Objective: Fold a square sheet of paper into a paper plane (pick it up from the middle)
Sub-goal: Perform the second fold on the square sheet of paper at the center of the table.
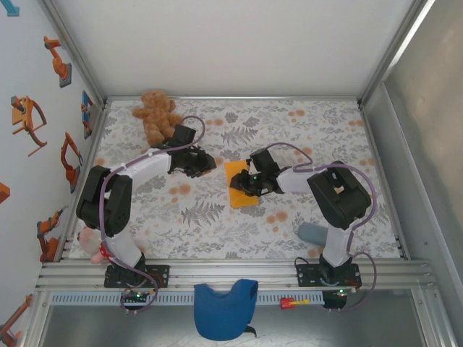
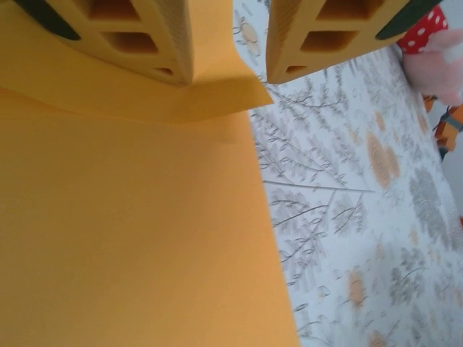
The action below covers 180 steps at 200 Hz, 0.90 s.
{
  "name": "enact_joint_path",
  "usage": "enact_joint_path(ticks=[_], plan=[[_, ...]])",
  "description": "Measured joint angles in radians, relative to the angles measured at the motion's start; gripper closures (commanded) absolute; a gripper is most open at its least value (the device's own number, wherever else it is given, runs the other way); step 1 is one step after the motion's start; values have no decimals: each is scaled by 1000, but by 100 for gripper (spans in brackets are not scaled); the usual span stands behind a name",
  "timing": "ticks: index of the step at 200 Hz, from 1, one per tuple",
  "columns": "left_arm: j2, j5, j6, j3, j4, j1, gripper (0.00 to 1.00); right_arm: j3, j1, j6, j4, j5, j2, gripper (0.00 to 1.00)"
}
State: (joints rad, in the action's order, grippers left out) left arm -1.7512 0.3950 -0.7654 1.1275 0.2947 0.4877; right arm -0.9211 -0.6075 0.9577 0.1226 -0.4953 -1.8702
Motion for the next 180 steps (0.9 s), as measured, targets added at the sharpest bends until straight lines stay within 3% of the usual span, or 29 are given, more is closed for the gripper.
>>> enact_joint_path(ticks=[19,38,99,180], plan=[[0,14,-14,-24,-25,9,83,1,0,-8,-13,10,-7,93],[0,26,-31,-36,-45,36,87,-5,2,-16,-25,9,-14,100],[-75,58,-62,-35,-108,147,97,-25,2,-31,-60,10,-19,100],[-160,40,-91,-13,-126,160,100,-26,2,-31,-63,10,-20,100]])
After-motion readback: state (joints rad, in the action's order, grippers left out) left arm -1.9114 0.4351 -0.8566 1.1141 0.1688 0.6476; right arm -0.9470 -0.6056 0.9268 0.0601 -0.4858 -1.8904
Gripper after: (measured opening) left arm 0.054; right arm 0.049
